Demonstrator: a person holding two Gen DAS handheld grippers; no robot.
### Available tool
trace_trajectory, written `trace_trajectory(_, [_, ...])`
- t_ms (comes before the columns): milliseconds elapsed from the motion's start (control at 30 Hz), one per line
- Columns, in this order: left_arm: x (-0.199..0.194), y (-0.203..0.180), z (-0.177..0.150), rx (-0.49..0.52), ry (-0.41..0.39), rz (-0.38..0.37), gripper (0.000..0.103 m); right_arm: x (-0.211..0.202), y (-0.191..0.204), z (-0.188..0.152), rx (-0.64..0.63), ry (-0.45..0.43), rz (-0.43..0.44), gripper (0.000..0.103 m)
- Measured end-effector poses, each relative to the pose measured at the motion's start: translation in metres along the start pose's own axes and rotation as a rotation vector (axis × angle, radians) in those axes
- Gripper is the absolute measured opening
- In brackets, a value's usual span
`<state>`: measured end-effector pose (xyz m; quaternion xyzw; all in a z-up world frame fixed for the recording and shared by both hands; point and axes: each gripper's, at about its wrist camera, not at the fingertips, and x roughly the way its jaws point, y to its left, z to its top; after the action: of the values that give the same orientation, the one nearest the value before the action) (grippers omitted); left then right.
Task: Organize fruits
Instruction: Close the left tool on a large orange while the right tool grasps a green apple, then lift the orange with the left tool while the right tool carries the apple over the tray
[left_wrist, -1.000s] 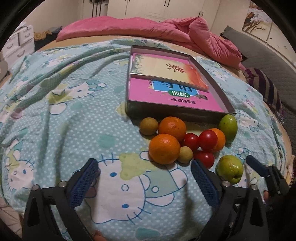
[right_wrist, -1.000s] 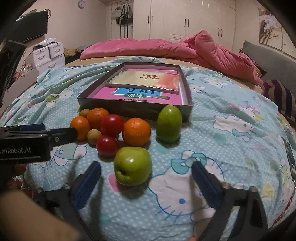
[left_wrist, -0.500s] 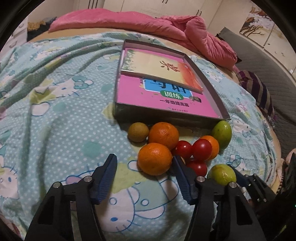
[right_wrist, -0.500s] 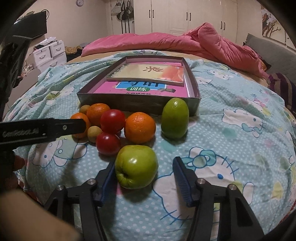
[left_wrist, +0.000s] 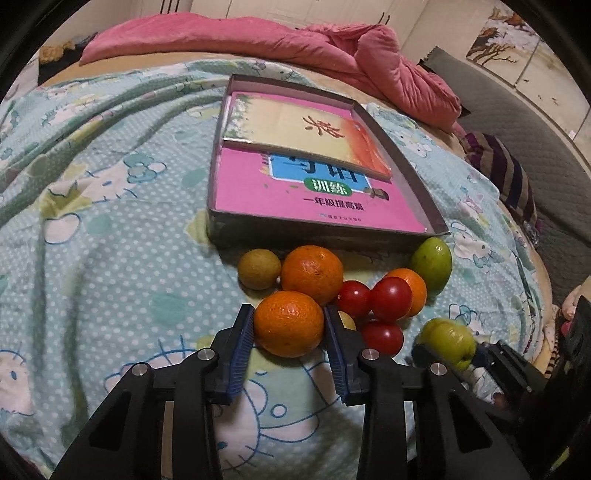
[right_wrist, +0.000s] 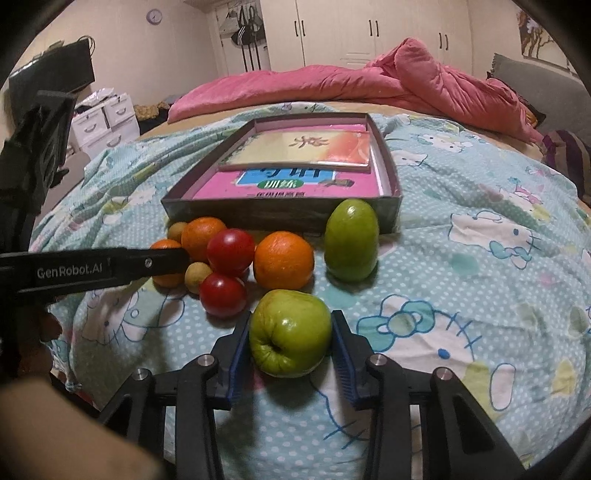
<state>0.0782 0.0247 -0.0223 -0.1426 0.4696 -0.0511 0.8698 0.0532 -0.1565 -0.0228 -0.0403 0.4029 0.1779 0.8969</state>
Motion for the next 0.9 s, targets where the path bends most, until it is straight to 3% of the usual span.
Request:
trace_trajectory(500, [-0.02,-0.003,0.028,-0.001,-0.097,0.013,0.038,-0.017,-0.007,0.045,0.005,-0.132,0.016,0.041])
trace_trajectory(733, [-0.005,-0.005,0.054,-0.014,-0.087,-0.006,0.038,-0.001,-0.008,0.077,-0.02,-0.146,0.038,0.041])
trace_trajectory(900, [0.011,-0.014,0.067,0.048,-0.1,0.047,0.038,0.01,-0.021,0.091,0.008,-0.149,0.04,0.034])
